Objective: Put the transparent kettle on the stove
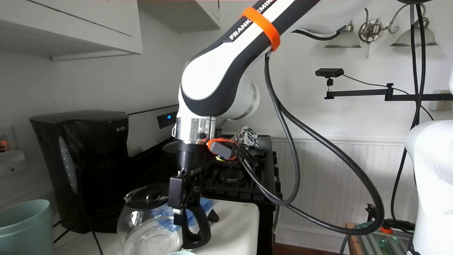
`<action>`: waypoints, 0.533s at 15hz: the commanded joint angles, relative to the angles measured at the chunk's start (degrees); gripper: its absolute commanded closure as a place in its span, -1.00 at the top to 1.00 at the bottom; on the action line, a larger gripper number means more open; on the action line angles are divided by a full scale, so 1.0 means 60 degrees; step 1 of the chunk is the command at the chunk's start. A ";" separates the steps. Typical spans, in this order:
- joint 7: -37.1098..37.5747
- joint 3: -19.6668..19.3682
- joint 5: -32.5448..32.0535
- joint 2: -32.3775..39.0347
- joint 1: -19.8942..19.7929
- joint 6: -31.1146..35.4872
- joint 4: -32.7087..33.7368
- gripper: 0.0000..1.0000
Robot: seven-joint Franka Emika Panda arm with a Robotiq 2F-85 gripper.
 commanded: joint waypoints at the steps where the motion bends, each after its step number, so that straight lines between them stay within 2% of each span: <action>1: -0.0403 0.0023 0.0361 0.0081 -0.0013 0.0118 0.0095 0.15; 6: -0.0604 -0.0003 0.0505 0.0100 -0.0035 -0.0006 0.0136 -0.55; 8: -0.0529 -0.0015 0.0450 0.0121 -0.0051 -0.0038 0.0156 -0.77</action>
